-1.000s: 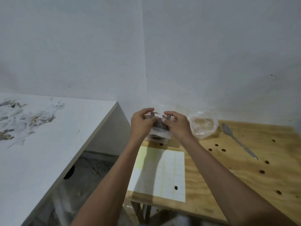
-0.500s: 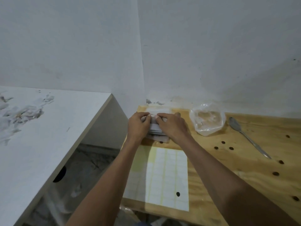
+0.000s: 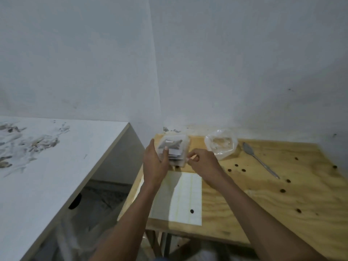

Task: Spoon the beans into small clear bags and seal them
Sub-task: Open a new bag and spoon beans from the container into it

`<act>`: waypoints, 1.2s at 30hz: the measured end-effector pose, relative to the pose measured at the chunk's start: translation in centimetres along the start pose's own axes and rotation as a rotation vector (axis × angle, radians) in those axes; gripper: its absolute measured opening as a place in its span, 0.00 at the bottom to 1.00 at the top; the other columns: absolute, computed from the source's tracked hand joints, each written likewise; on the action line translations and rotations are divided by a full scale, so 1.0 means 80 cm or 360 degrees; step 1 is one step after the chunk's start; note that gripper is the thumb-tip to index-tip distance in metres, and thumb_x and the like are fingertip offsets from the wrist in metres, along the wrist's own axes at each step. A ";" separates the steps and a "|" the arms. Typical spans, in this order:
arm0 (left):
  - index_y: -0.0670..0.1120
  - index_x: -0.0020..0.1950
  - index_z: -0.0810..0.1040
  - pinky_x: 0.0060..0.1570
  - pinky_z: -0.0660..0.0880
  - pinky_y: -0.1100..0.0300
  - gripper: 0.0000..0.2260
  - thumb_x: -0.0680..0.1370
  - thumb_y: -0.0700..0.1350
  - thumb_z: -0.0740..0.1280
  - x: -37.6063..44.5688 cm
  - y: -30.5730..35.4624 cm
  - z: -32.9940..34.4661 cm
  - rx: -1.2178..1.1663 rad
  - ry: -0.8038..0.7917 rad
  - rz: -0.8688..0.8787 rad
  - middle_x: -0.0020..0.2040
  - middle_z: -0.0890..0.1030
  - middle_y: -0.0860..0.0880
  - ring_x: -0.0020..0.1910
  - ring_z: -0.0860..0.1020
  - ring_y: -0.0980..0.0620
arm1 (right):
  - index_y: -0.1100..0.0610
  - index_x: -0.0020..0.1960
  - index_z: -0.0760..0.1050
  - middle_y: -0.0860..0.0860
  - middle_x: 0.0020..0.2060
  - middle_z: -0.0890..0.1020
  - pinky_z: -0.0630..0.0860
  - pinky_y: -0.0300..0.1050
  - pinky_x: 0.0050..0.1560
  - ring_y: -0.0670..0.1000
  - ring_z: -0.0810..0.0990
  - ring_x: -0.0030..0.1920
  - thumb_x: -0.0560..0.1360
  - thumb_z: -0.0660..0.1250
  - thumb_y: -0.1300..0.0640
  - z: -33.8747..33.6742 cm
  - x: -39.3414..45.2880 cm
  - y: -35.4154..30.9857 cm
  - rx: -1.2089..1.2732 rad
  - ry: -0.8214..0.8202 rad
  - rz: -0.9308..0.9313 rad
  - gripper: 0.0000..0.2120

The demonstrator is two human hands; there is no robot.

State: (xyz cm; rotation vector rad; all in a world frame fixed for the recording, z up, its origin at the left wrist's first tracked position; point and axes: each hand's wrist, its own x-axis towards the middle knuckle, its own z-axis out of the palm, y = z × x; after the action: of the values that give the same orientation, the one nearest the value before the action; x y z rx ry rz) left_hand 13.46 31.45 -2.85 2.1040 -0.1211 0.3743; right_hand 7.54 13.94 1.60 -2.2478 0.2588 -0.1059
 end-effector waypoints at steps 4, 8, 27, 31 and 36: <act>0.47 0.78 0.65 0.71 0.70 0.46 0.27 0.82 0.57 0.62 -0.069 0.013 0.001 0.0120 0.0021 0.0010 0.74 0.72 0.44 0.73 0.70 0.42 | 0.48 0.45 0.85 0.45 0.35 0.82 0.77 0.46 0.39 0.45 0.79 0.34 0.74 0.73 0.49 -0.006 -0.079 0.022 -0.0040 -0.0322 -0.0025 0.04; 0.43 0.83 0.53 0.78 0.56 0.46 0.34 0.83 0.57 0.61 -0.119 0.019 0.003 0.0393 -0.0053 -0.0124 0.84 0.52 0.42 0.83 0.51 0.42 | 0.48 0.51 0.85 0.44 0.38 0.85 0.84 0.50 0.48 0.43 0.83 0.40 0.71 0.76 0.45 -0.001 -0.135 0.042 -0.0105 -0.0320 -0.0112 0.12; 0.46 0.84 0.47 0.80 0.44 0.41 0.33 0.84 0.63 0.43 -0.131 0.009 0.002 0.1234 -0.0642 0.0061 0.84 0.46 0.42 0.83 0.45 0.43 | 0.51 0.47 0.84 0.45 0.42 0.82 0.81 0.48 0.48 0.45 0.80 0.42 0.75 0.75 0.53 0.021 -0.154 0.042 -0.0386 -0.0144 -0.0352 0.02; 0.49 0.84 0.50 0.80 0.45 0.41 0.36 0.81 0.68 0.43 -0.127 -0.001 -0.007 0.1203 -0.0627 0.0122 0.85 0.49 0.44 0.84 0.46 0.45 | 0.52 0.44 0.80 0.46 0.39 0.82 0.81 0.49 0.44 0.46 0.81 0.40 0.76 0.74 0.53 0.020 -0.152 0.040 -0.0447 -0.0195 -0.0280 0.05; 0.50 0.84 0.49 0.80 0.40 0.41 0.37 0.80 0.69 0.43 -0.127 -0.002 -0.004 0.1172 -0.0602 0.0106 0.85 0.47 0.44 0.84 0.43 0.45 | 0.54 0.41 0.79 0.49 0.34 0.84 0.75 0.39 0.31 0.45 0.81 0.32 0.74 0.72 0.60 0.012 -0.137 0.036 -0.0001 0.0049 0.0006 0.04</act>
State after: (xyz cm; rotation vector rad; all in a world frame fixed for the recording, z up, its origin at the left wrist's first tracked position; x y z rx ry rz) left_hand 3.78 31.18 -6.05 2.8906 -0.3123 0.0451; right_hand -3.44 15.33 -1.08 -2.2474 0.2794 -0.1384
